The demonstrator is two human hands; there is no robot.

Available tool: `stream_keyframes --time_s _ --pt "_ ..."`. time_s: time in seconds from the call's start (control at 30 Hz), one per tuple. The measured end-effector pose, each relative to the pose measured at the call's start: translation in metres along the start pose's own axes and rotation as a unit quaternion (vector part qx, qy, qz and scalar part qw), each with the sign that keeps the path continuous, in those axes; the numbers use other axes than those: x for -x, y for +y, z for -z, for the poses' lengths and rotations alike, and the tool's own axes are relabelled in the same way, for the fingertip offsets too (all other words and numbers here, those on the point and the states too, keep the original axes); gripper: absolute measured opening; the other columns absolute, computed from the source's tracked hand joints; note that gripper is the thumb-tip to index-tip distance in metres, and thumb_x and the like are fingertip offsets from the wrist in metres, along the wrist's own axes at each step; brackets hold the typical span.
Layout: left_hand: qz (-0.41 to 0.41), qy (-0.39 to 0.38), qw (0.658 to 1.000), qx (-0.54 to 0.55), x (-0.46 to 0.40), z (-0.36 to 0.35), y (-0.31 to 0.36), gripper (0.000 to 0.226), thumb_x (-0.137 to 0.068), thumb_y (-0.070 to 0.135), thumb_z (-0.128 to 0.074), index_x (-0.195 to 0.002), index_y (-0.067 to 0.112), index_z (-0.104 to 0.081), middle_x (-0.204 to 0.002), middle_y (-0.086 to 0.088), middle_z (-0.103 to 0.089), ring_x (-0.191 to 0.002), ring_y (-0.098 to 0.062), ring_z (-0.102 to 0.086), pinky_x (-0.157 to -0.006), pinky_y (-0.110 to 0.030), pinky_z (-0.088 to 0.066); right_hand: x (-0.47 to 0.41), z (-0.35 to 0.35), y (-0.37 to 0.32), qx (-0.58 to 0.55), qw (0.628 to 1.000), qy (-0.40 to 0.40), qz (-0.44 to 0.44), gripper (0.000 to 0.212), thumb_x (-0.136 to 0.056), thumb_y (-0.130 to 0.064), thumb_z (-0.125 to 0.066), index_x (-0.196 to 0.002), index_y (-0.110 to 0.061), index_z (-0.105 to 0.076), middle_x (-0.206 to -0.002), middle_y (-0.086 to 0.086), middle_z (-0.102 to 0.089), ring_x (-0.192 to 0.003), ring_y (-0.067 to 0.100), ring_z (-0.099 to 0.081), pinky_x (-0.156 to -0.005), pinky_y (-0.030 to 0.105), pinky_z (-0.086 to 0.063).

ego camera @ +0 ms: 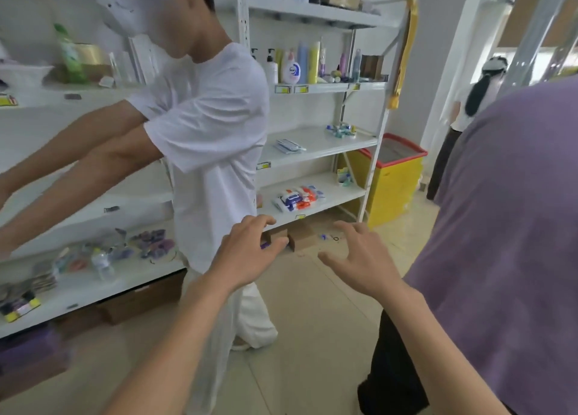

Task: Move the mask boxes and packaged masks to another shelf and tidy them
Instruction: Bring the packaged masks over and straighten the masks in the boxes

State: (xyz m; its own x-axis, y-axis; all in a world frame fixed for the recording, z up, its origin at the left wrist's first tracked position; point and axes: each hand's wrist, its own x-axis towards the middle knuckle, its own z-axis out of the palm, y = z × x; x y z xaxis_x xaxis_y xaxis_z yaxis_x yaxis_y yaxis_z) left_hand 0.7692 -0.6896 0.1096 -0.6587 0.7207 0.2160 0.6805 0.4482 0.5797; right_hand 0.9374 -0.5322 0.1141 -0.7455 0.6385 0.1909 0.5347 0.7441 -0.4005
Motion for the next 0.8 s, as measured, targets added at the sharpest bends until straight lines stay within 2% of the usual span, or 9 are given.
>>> stream_keyframes --time_s 0.27,0.43,0.8 --pt "-0.006 -0.021 0.998 -0.051 -0.157 -0.064 -0.024 0.057 -0.088 0.065 -0.052 -0.137 0.036 -0.048 -0.144 0.007 -0.051 -0.129 -0.02 -0.05 -0.107 -0.047 -0.045 -0.141 -0.032 0.054 0.026 1.0 -0.002 -0.009 0.067 -0.087 -0.059 -0.058 -0.145 -0.03 -0.042 -0.147 0.003 -0.045 -0.133 0.026 -0.043 -0.106 0.041 -0.04" --pt "0.013 -0.059 0.993 -0.103 -0.247 -0.089 -0.036 0.058 -0.093 0.059 -0.053 -0.142 0.03 -0.047 -0.149 0.002 -0.048 -0.134 -0.021 -0.047 -0.106 -0.043 -0.042 -0.235 -0.047 0.08 0.029 0.998 -0.051 -0.014 0.072 -0.084 -0.06 -0.059 -0.148 -0.03 -0.042 -0.149 0.005 -0.044 -0.134 0.03 -0.042 -0.107 0.045 -0.042" --pt "0.046 -0.052 0.996 -0.06 -0.426 -0.128 -0.084 0.059 -0.091 0.058 -0.055 -0.142 0.028 -0.048 -0.15 0.001 -0.047 -0.134 -0.023 -0.047 -0.107 -0.046 -0.043 -0.437 -0.093 0.11 0.032 0.994 -0.1 -0.001 0.075 -0.086 -0.061 -0.056 -0.151 -0.03 -0.038 -0.153 0.005 -0.041 -0.14 0.031 -0.037 -0.112 0.051 -0.038"
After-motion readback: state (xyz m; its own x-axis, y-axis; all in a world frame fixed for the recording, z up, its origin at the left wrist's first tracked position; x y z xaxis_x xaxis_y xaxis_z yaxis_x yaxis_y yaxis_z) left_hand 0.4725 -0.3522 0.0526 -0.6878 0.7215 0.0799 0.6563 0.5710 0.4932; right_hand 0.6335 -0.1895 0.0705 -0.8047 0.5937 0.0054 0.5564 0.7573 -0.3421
